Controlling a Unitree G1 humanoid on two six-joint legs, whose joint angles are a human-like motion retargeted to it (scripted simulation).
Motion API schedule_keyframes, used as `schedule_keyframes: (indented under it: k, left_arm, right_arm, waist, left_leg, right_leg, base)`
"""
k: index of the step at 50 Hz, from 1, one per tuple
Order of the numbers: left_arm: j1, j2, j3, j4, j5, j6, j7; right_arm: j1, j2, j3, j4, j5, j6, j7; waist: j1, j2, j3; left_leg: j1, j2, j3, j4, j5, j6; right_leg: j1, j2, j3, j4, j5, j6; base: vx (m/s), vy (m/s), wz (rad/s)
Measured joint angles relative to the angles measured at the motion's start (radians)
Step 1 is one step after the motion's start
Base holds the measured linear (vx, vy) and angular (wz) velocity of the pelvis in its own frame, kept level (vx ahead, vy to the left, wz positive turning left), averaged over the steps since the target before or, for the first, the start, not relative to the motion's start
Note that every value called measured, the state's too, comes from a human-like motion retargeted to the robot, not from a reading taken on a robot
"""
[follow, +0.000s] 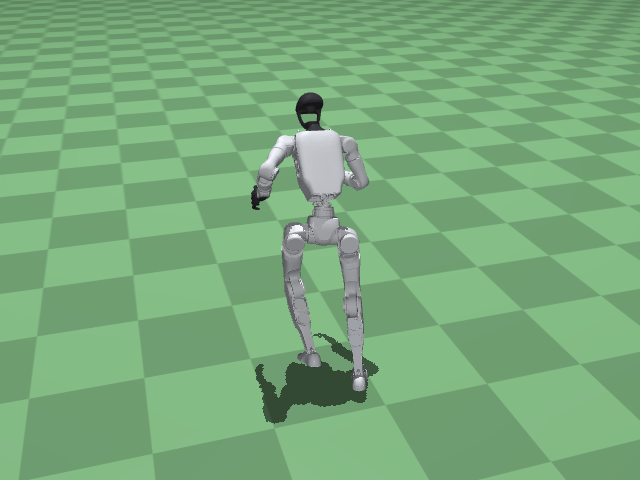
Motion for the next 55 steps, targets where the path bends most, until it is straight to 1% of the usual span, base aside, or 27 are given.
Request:
schedule_keyframes:
  k: [3,5,8,10,12,14,16,18,20,22,25,27,29,30,32,33,35,37,40,42,44,46,48,50,52,53,55]
  left_arm:
    - [0.131,-0.029,0.129,-0.045,-0.027,0.008,-0.023]
    - [0.167,-0.091,0.199,-0.056,-0.061,0.029,-0.067]
    - [0.103,-0.19,0.24,-0.033,-0.079,0.1,-0.183]
    - [0.004,-0.247,0.233,-0.005,-0.043,0.161,-0.244]
    - [-0.152,-0.312,0.175,0.048,0.015,0.187,-0.244]
    - [-0.358,-0.37,0.073,0.117,0.055,0.164,-0.162]
    - [-0.574,-0.374,-0.028,0.142,0.091,0.123,-0.061]
    - [-0.8,-0.316,-0.101,0.129,0.132,0.098,-0.025]
    - [-1.008,-0.236,-0.151,0.098,0.145,0.08,-0.045]
    - [-1.24,-0.154,-0.196,0.093,0.183,0.085,-0.062]
    - [-1.508,-0.049,-0.288,0.108,0.242,0.065,0.033]
    - [-1.614,-0.016,-0.325,0.125,0.256,0.049,0.164]
    - [-1.646,-0.021,-0.308,0.121,0.283,0.056,0.27]
    - [-1.646,-0.036,-0.281,0.112,0.306,0.068,0.318]
    - [-1.542,-0.09,-0.187,0.047,0.351,0.08,0.304]
    - [-1.451,-0.117,-0.133,0.003,0.378,0.076,0.27]
    - [-1.213,-0.169,-0.03,-0.066,0.45,0.055,0.217]
    - [-0.926,-0.222,0.028,-0.074,0.465,0.04,0.213]
    - [-0.479,-0.261,0.029,-0.072,0.222,0.033,0.165]
    - [-0.273,-0.219,0.006,-0.082,0.097,0.019,0.159]
    - [-0.096,-0.124,0.006,-0.116,0.032,-0.005,0.172]
    - [0.035,-0.025,0.042,-0.146,0.01,-0.017,0.149]
    - [0.123,0.042,0.104,-0.165,-0.004,-0.01,0.097]
    - [0.169,0.067,0.17,-0.178,-0.028,0.013,0.025]
    - [0.145,0.051,0.202,-0.184,-0.04,0.044,-0.062]
    - [0.106,0.034,0.2,-0.181,-0.034,0.056,-0.095]
    - [-0.026,-0.007,0.166,-0.15,-0.006,0.075,-0.141]
  right_arm:
    - [-0.02,0.084,0.003,-0.135,0.062,-0.006,0.066]
    - [-0.016,0.127,0.04,-0.193,0.123,0.008,0.146]
    - [0.094,0.121,0.118,-0.206,0.241,0.055,0.31]
    - [0.214,0.069,0.14,-0.156,0.228,0.089,0.364]
    - [0.33,0.034,0.145,-0.047,0.053,0.084,0.301]
    - [0.423,0.032,0.138,0.078,-0.167,0.071,0.184]
    - [0.519,0.014,0.09,0.142,-0.281,0.065,0.141]
    - [0.639,-0.058,0.008,0.124,-0.223,0.048,0.187]
    - [0.813,-0.176,-0.08,0.064,-0.065,0.04,0.272]
    - [0.913,-0.302,-0.124,0.056,0.012,0.036,0.291]
    - [1.012,-0.478,-0.197,0.086,-0.029,0.066,0.336]
    - [1.037,-0.523,-0.247,0.108,-0.048,0.099,0.367]
    - [1.04,-0.492,-0.28,0.115,-0.04,0.123,0.378]
    - [1.032,-0.459,-0.294,0.114,-0.032,0.133,0.379]
    - [0.966,-0.368,-0.258,0.112,-0.032,0.119,0.314]
    - [0.907,-0.328,-0.216,0.12,-0.039,0.102,0.262]
    - [0.733,-0.253,-0.107,0.159,-0.074,0.066,0.148]
    - [0.522,-0.159,-0.03,0.191,-0.126,0.056,0.065]
    - [0.218,0.022,0.005,0.176,-0.186,0.059,-0.01]
    - [0.01,0.132,0.011,0.133,-0.232,0.064,-0.056]
    - [-0.142,0.2,0.003,0.077,-0.292,0.062,-0.104]
    - [-0.241,0.225,-0.003,0.018,-0.314,0.052,-0.122]
    - [-0.285,0.222,0.008,-0.049,-0.29,0.037,-0.102]
    - [-0.277,0.204,0.038,-0.138,-0.258,0.024,-0.048]
    - [-0.216,0.18,0.079,-0.244,-0.228,0.008,0.037]
    - [-0.176,0.169,0.104,-0.282,-0.201,-0.001,0.085]
    - [-0.075,0.142,0.152,-0.316,-0.12,-0.004,0.181]
  waist:
    - [0.189,-0.073,-0.003]
    - [0.281,-0.081,0.002]
    - [0.326,-0.023,0.006]
    - [0.304,0.018,0.006]
    - [0.254,0.027,0.015]
    - [0.184,0.013,0.024]
    - [0.078,0.005,0.018]
    - [-0.057,0.031,0.001]
    - [-0.206,0.084,-0.028]
    - [-0.322,0.152,-0.013]
    - [-0.472,0.211,-0.004]
    - [-0.552,0.223,0.017]
    - [-0.595,0.218,0.044]
    - [-0.607,0.21,0.067]
    - [-0.58,0.187,0.108]
    - [-0.556,0.185,0.122]
    - [-0.496,0.196,0.129]
    - [-0.414,0.204,0.107]
    - [-0.238,0.167,0.022]
    - [-0.111,0.114,0.007]
    - [0.018,0.033,-0.026]
    - [0.121,-0.048,-0.061]
    - [0.198,-0.106,-0.091]
    - [0.262,-0.118,-0.099]
    - [0.302,-0.088,-0.072]
    - [0.305,-0.075,-0.059]
    - [0.286,-0.062,-0.016]
  left_leg:
    - [0.024,-0.01,0.124,-0.458,0.052,-0.044]
    - [0.086,-0.01,0.183,-0.79,0.068,-0.107]
    - [0.152,-0.006,0.193,-0.991,0.108,-0.175]
    - [0.171,-0.013,0.145,-0.913,0.13,-0.134]
    - [0.171,-0.031,0.083,-0.737,0.009,-0.04]
    - [0.175,-0.049,0.046,-0.611,-0.094,0.015]
    - [0.213,-0.063,0.011,-0.584,-0.133,0.01]
    - [0.28,-0.064,-0.05,-0.629,-0.123,-0.025]
    - [0.323,-0.038,-0.124,-0.619,-0.097,-0.067]
    - [0.431,0.005,-0.187,-0.756,0.007,-0.131]
    - [0.536,0.052,-0.228,-0.841,0.15,-0.207]
    - [0.628,0.061,-0.252,-0.879,0.226,-0.222]
    - [0.721,0.064,-0.275,-0.873,0.278,-0.186]
    - [0.771,0.06,-0.285,-0.853,0.302,-0.149]
    - [0.799,0.058,-0.26,-0.665,0.34,-0.096]
    - [0.772,0.07,-0.237,-0.517,0.348,-0.087]
    - [0.648,0.091,-0.214,-0.177,0.286,-0.077]
    - [0.478,0.092,-0.199,0.11,0.176,-0.062]
    - [0.21,0.097,-0.121,0.355,0.088,-0.039]
    - [0.086,0.079,-0.074,0.33,0.037,0.034]
    - [-0.003,0.072,0.003,0.198,0.028,0.052]
    - [-0.053,0.053,0.071,-0.045,0.052,0.04]
    - [-0.042,0.034,0.125,-0.383,0.096,-0.003]
    - [0.037,0.038,0.184,-0.737,0.118,-0.08]
    - [0.136,0.059,0.257,-0.933,0.125,-0.15]
    - [0.165,0.068,0.273,-0.953,0.147,-0.163]
    - [0.214,0.072,0.227,-0.865,0.148,-0.133]
  right_leg:
    - [0.083,-0.019,0.08,-0.122,0.206,0.037]
    - [0.167,-0.003,0.133,-0.193,0.33,0.07]
    - [0.32,0.04,0.208,-0.215,0.424,0.082]
    - [0.362,0.066,0.251,-0.105,0.442,0.08]
    - [0.297,0.045,0.2,0.162,0.376,0.069]
    - [0.159,-0.017,0.131,0.466,0.238,0.018]
    - [0.017,-0.028,0.123,0.657,0.129,-0.009]
    - [-0.099,0.026,0.131,0.703,0.071,0.008]
    - [-0.2,0.058,0.08,0.663,0.057,0.061]
    - [-0.235,0.08,-0.006,0.444,0.049,0.034]
    - [-0.25,0.066,-0.171,0.036,0.094,0.05]
    - [-0.235,0.059,-0.237,-0.176,0.098,0.092]
    - [-0.215,0.053,-0.234,-0.247,0.111,0.117]
    - [-0.191,0.049,-0.214,-0.246,0.136,0.119]
    - [-0.127,0.057,-0.161,-0.145,0.123,0.064]
    - [-0.109,0.072,-0.136,-0.064,0.054,0.017]
    - [-0.116,0.112,-0.083,0.107,-0.096,-0.063]
    - [-0.138,0.141,-0.031,0.233,-0.183,-0.089]
    - [-0.159,0.144,0.06,0.335,-0.249,-0.086]
    - [-0.058,0.126,0.121,0.199,-0.195,-0.073]
    - [0.012,0.072,0.17,0.114,-0.099,-0.044]
    - [0.077,0.016,0.19,0.023,0.054,-0.01]
    - [0.15,-0.012,0.196,-0.061,0.238,0.023]
    - [0.26,0.003,0.212,-0.137,0.402,0.06]
    - [0.417,0.04,0.249,-0.209,0.529,0.087]
    - [0.477,0.06,0.272,-0.217,0.564,0.086]
    - [0.547,0.093,0.282,-0.132,0.545,0.071]
  base:
    - [1.17,0.11,-1.05]
    - [1.21,0.23,-0.93]
    - [1.23,0.31,0.16]
    - [1.21,0.31,1.33]
    - [1.19,0.24,1.5]
    - [1.14,0.14,1.23]
    - [1.1,0.07,1.33]
    - [1.12,0.03,1.76]
    - [1.15,-0.06,1.99]
    - [1.13,-0.15,1.56]
    - [1.16,-0.3,1.09]
    - [1.25,-0.4,0.86]
    - [1.31,-0.43,0.57]
    - [1.33,-0.44,0.04]
    - [1.33,-0.47,-0.63]
    - [1.3,-0.46,-1.22]
    - [1.27,-0.4,-1.57]
    - [1.27,-0.27,-1.75]
    - [1.31,-0.15,-1.76]
    - [1.3,-0.03,-1.45]
    - [1.42,0.08,-1.04]
    - [1.51,0.17,-0.5]
    - [1.58,0.21,-0.32]
    - [1.64,0.26,-0.47]
    - [1.65,0.3,-0.15]
    - [1.61,0.3,0.45]
    - [1.56,0.26,1.04]
